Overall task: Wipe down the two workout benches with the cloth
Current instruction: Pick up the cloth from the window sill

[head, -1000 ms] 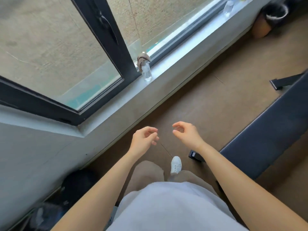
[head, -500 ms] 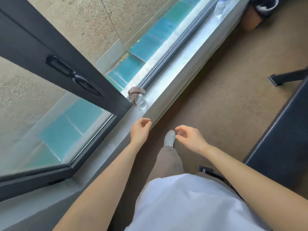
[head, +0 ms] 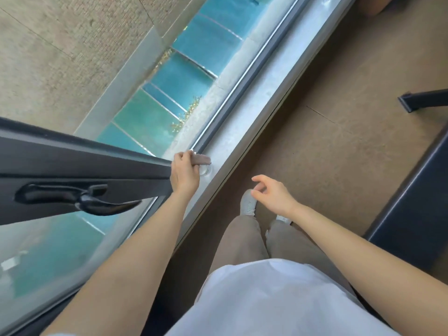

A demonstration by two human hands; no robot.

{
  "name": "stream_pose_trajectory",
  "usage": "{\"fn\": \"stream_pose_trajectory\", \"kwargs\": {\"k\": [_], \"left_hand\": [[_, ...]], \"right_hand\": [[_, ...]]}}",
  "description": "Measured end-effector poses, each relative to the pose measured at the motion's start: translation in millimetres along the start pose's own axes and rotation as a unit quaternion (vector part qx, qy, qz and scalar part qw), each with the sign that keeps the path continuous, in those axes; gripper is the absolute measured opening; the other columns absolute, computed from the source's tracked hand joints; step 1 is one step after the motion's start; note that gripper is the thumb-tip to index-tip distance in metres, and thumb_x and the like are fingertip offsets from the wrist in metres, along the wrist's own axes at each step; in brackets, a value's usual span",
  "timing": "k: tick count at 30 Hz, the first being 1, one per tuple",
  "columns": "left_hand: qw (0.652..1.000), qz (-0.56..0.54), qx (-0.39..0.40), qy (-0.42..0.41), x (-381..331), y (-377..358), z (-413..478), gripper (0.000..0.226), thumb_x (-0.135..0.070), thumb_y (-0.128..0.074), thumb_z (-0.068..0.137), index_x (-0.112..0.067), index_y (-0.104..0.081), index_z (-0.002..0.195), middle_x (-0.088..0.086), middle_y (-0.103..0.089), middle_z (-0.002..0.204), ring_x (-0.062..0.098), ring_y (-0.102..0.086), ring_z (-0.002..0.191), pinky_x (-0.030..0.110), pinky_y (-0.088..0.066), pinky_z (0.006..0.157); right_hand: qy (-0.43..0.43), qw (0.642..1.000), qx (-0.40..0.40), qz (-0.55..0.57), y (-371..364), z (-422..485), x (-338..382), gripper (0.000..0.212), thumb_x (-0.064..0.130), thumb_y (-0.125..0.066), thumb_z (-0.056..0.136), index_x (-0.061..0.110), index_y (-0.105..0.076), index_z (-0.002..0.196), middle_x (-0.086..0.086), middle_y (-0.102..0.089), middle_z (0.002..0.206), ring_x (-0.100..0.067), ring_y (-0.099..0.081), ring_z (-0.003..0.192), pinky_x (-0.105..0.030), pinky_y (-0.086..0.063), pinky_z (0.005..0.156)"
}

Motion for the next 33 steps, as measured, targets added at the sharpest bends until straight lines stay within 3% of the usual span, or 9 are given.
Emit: {"fn": "stream_pose_trajectory", "kwargs": {"k": [6,10,15,18,20,22,24,30,33], "left_hand": [[0.997,0.003,-0.064,0.041,-2,23,4,0.013,-0.022,-0.068,0.095,-0.015,-0.069,0.106,0.005,-0.062,0.111,0.029,-0.06,0.1,0.032,-0.035,0.072],[0.988,0.038,-0.126,-0.081,-38,40,-16,0.013,-0.027,-0.077,0.089,-0.015,-0.073,0.092,0.005,-0.071,0.091,0.03,-0.06,0.088,0.033,-0.034,0.072],[0.966,-0.074,0.001,-0.246,-111,19,-56,0.017,-0.034,-0.072,0.092,-0.018,-0.075,0.098,-0.005,-0.073,0.092,0.016,-0.06,0.085,0.036,-0.051,0.072],[0.935,-0.068,0.088,-0.336,-165,-11,-77,0.016,-0.033,-0.071,0.09,-0.018,-0.067,0.094,-0.007,-0.07,0.086,0.019,-0.061,0.079,0.036,-0.047,0.068],[0.917,-0.037,0.131,-0.375,-200,-32,-89,0.016,-0.031,-0.073,0.09,-0.02,-0.062,0.092,-0.012,-0.065,0.083,0.018,-0.059,0.078,0.032,-0.043,0.065],[0.895,-0.01,0.188,-0.404,-232,-56,-100,0.019,-0.03,-0.077,0.089,-0.02,-0.06,0.088,-0.016,-0.06,0.08,0.013,-0.055,0.076,0.026,-0.039,0.064],[0.865,0.026,0.27,-0.423,-267,-89,-115,0.023,-0.033,-0.079,0.088,-0.019,-0.061,0.084,-0.012,-0.065,0.08,0.012,-0.059,0.076,0.027,-0.044,0.066],[0.735,0.232,0.401,-0.494,-354,-192,-179,0.025,-0.035,-0.08,0.083,-0.021,-0.058,0.085,0.001,-0.072,0.083,0.03,-0.067,0.08,0.032,-0.045,0.066],[0.67,0.313,0.427,-0.519,-387,-239,-214,0.025,-0.033,-0.08,0.083,-0.018,-0.065,0.096,-0.007,-0.066,0.084,0.025,-0.068,0.086,0.03,-0.048,0.072]], "right_hand": [[-0.027,0.998,-0.016,0.047,27,6,-11,0.044,0.031,-0.064,0.098,0.021,-0.056,0.14,0.011,-0.069,0.102,-0.014,-0.063,0.095,-0.042,-0.05,0.1],[0.003,0.996,-0.025,0.085,32,8,13,0.042,0.029,-0.065,0.098,0.023,-0.058,0.139,0.009,-0.07,0.107,-0.009,-0.063,0.09,-0.037,-0.053,0.096],[0.106,0.979,-0.083,0.154,53,-3,55,0.059,0.019,-0.071,0.095,0.029,-0.05,0.149,0.015,-0.051,0.139,-0.005,-0.068,0.089,-0.016,-0.052,0.086],[0.126,0.97,-0.133,0.16,78,-18,44,0.048,0.009,-0.072,0.093,0.022,-0.062,0.138,0.01,-0.058,0.133,-0.004,-0.063,0.106,-0.008,-0.05,0.084],[0.099,0.967,-0.172,0.159,96,-31,14,0.03,0.011,-0.072,0.094,0.021,-0.072,0.121,0.004,-0.068,0.117,-0.008,-0.065,0.101,-0.014,-0.051,0.084],[0.062,0.958,-0.22,0.173,113,-48,-27,0.017,0.014,-0.073,0.092,0.025,-0.076,0.105,0.003,-0.07,0.103,-0.01,-0.067,0.093,-0.024,-0.053,0.082],[0.028,0.942,-0.278,0.187,130,-70,-72,0.012,0.013,-0.077,0.089,0.024,-0.077,0.095,0.005,-0.066,0.095,-0.007,-0.065,0.085,-0.024,-0.05,0.076],[-0.052,0.881,-0.398,0.25,167,-148,-183,0.01,0.013,-0.081,0.087,0.011,-0.083,0.097,0.005,-0.068,0.091,0.0,-0.062,0.078,-0.012,-0.048,0.072],[-0.098,0.834,-0.455,0.298,172,-191,-243,0.01,0.013,-0.08,0.088,0.009,-0.082,0.096,0.002,-0.072,0.086,-0.005,-0.067,0.074,-0.018,-0.053,0.069]]}}
Point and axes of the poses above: each hand's wrist, its own z-axis towards the middle knuckle, its own y-axis out of the back of the hand, x = y × z, the point moved 10 cm from there along z, towards the middle knuckle
